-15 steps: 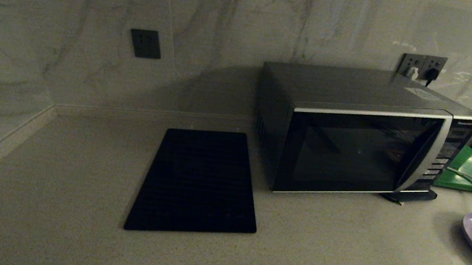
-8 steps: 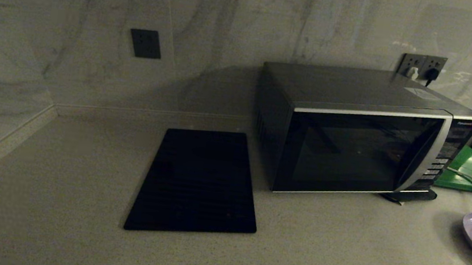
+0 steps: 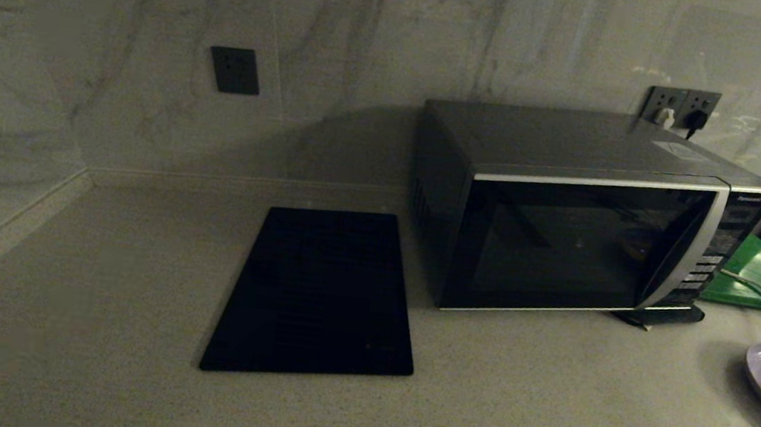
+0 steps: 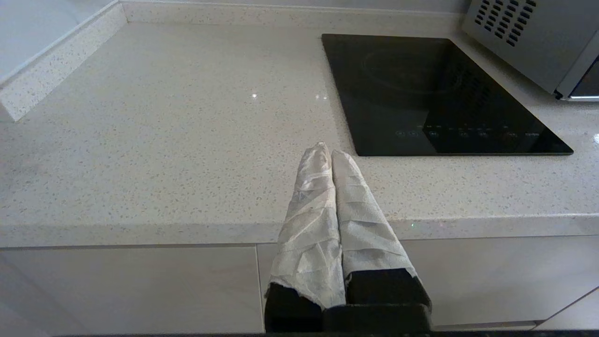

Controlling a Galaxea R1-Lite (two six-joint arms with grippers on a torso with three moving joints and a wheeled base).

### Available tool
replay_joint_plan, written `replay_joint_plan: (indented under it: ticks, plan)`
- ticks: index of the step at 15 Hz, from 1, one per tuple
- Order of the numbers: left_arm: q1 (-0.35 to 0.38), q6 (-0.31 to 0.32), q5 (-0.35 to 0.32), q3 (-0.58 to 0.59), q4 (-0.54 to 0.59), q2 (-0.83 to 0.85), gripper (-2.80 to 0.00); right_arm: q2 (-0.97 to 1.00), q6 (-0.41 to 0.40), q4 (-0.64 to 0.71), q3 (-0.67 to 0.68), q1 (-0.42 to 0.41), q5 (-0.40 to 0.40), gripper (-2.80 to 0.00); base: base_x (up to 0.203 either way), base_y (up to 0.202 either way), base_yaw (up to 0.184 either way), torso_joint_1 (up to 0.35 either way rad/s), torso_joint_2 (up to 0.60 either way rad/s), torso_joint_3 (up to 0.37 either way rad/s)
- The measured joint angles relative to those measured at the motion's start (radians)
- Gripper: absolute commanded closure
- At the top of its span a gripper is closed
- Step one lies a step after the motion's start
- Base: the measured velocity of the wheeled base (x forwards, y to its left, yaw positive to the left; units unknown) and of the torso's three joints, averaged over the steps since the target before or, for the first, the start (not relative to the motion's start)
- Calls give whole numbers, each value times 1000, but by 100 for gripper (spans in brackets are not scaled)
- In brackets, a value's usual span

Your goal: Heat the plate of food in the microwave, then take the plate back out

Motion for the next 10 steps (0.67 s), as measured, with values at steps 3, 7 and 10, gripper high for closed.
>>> replay_joint_plan:
  ticks: [3, 7, 10]
  plan:
    - [0, 0, 0, 0, 0, 0, 0, 0, -14, 3, 0, 0, 2, 0, 0, 0, 0, 0, 0, 0]
    - [0, 0, 0, 0, 0, 0, 0, 0, -7, 3, 0, 0, -1, 0, 0, 0, 0, 0, 0, 0]
    - [0, 0, 0, 0, 0, 0, 0, 0, -11, 3, 0, 0, 1, 0, 0, 0, 0, 0, 0, 0]
